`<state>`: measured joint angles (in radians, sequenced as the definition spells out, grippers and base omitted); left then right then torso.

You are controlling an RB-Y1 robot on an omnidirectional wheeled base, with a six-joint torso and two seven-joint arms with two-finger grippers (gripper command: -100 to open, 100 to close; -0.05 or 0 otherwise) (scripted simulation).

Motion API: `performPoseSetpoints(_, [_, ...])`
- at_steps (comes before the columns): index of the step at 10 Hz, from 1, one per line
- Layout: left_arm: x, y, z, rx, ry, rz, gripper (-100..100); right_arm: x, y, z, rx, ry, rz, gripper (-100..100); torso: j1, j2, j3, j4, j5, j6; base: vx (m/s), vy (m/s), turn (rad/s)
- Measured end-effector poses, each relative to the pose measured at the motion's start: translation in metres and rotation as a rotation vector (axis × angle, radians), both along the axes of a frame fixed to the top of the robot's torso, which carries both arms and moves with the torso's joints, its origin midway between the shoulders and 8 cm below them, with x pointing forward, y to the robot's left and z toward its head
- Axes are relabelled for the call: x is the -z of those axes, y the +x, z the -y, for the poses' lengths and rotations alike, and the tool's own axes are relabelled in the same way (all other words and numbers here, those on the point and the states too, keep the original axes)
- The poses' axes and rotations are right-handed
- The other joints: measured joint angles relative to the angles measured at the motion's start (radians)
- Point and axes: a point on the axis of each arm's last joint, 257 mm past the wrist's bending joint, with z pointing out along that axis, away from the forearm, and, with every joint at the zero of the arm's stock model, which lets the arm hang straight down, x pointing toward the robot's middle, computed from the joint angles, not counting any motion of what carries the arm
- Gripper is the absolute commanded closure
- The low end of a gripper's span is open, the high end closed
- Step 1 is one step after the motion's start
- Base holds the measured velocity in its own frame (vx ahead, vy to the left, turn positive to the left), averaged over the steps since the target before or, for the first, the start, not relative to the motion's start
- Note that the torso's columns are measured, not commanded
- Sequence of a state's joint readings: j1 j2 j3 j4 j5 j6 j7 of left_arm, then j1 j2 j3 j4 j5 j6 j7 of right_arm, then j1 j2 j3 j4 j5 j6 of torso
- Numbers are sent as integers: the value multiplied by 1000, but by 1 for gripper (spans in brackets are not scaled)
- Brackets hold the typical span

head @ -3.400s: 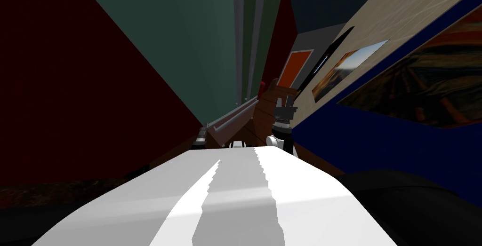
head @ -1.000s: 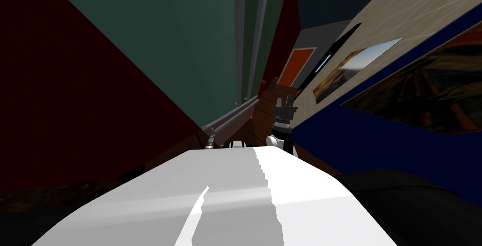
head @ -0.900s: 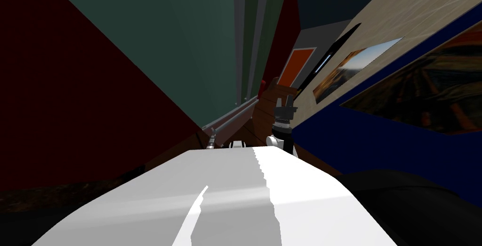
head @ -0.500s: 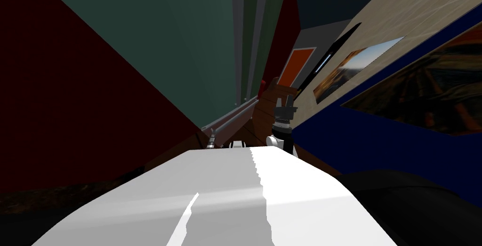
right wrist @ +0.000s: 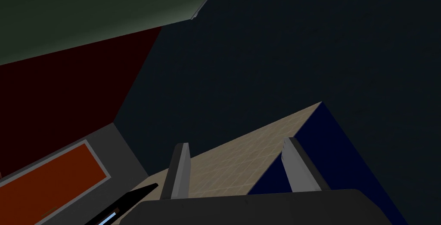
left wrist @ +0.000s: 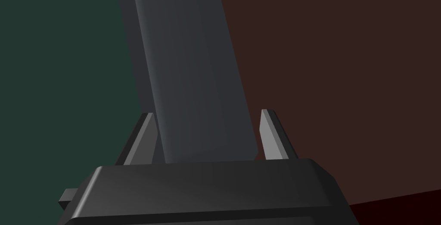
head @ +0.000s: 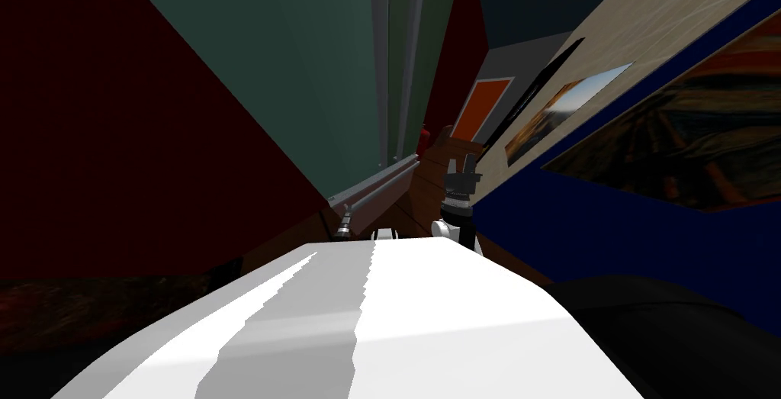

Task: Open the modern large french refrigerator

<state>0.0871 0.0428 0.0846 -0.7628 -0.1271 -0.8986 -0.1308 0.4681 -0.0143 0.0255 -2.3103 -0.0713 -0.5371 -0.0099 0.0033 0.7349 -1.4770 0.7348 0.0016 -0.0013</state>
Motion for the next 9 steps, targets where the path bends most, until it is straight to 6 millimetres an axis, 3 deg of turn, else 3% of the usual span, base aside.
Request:
performPoseSetpoints(5, [-3, 35, 3, 18, 5, 0, 100, 0, 0, 0, 0, 0, 0, 0, -6, 3, 1, 1, -1, 2, -95, -48, 43])
performPoseSetpoints(9, [-1, 48, 8, 27, 1, -13, 100, 0, 0, 0, 0, 0, 0, 0, -2, 0, -1, 1, -2, 0, -68, -27, 20])
